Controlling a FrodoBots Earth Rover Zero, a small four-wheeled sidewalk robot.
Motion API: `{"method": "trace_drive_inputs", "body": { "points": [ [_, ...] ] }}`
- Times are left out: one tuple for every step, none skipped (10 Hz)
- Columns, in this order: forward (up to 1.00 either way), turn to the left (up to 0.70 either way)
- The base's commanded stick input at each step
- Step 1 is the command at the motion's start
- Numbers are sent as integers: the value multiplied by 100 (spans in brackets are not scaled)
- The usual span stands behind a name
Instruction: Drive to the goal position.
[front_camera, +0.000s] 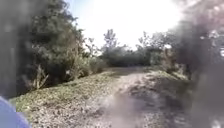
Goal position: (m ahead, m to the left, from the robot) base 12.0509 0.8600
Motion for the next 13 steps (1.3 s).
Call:
{"method": "trace_drive_inputs", "body": {
  "points": [
    [100,27],
    [100,14],
    [100,0],
    [100,0],
    [100,0],
    [100,0],
    [100,0],
    [100,0],
    [100,0],
    [100,0],
    [100,0],
    [100,0],
    [100,0]
  ]
}}
